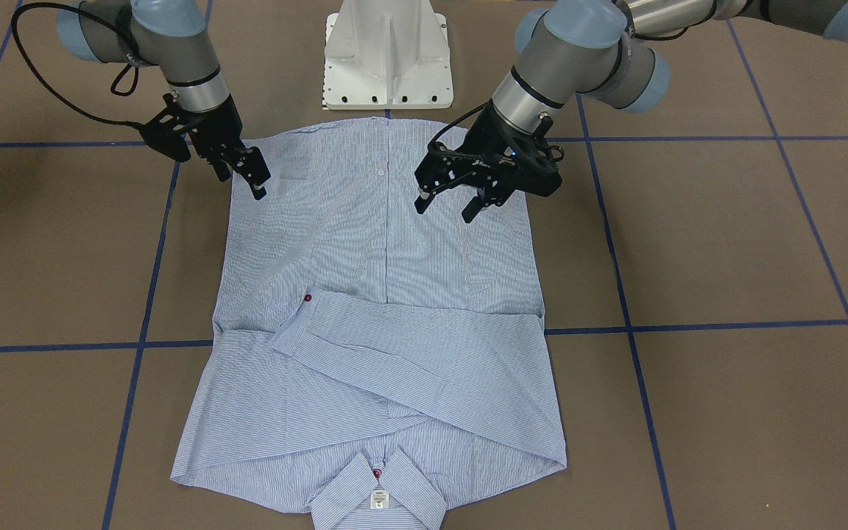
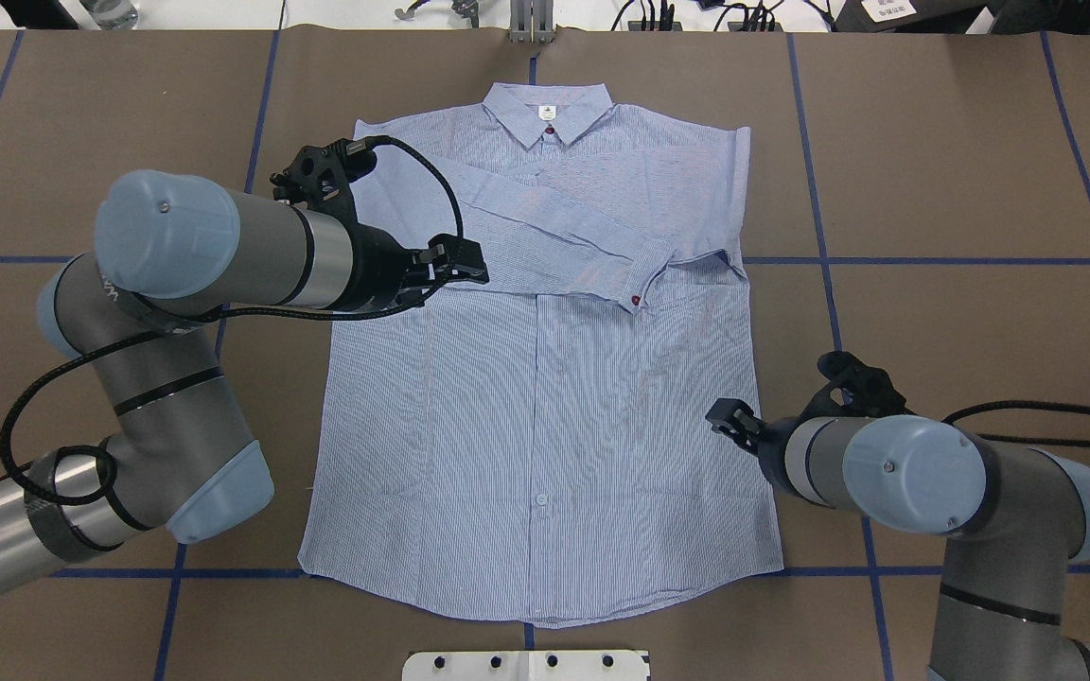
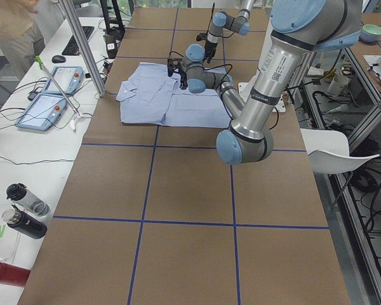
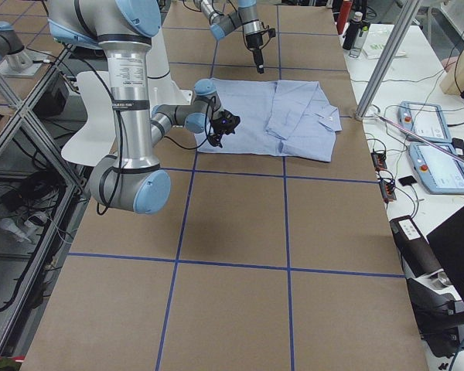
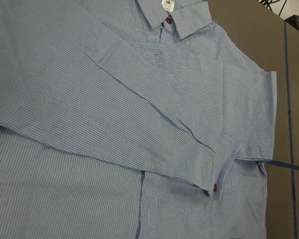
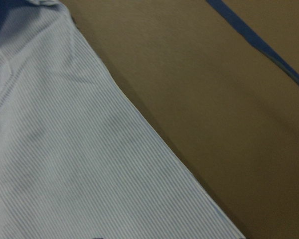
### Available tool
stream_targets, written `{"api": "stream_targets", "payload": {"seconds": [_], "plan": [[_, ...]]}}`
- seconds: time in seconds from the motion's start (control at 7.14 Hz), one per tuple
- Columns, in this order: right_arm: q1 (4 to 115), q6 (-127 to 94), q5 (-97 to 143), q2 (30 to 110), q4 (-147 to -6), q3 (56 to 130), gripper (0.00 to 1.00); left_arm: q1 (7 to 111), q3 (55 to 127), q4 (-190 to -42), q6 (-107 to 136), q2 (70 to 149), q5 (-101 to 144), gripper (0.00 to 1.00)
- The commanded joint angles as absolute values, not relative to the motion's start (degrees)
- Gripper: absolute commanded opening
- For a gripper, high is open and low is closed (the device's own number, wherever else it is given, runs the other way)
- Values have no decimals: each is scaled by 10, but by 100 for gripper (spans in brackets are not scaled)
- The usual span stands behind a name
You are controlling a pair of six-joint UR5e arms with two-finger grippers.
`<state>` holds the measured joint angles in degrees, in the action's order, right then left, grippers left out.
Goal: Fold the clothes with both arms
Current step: 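Release the sleeve and move the right gripper to the hem corner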
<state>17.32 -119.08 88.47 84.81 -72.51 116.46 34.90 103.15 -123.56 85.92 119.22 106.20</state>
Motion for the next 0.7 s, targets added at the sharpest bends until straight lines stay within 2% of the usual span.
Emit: {"api": "stream_targets", "payload": {"seconds": [0.0,0.56], "plan": [[118,-1289,852,867,-734,1180,89,350,1051,-1236,859,1186,1058,88],[70,-1317,863,934,-735,1224,85,349,1057,-1235,859,1188,1049,88]]}}
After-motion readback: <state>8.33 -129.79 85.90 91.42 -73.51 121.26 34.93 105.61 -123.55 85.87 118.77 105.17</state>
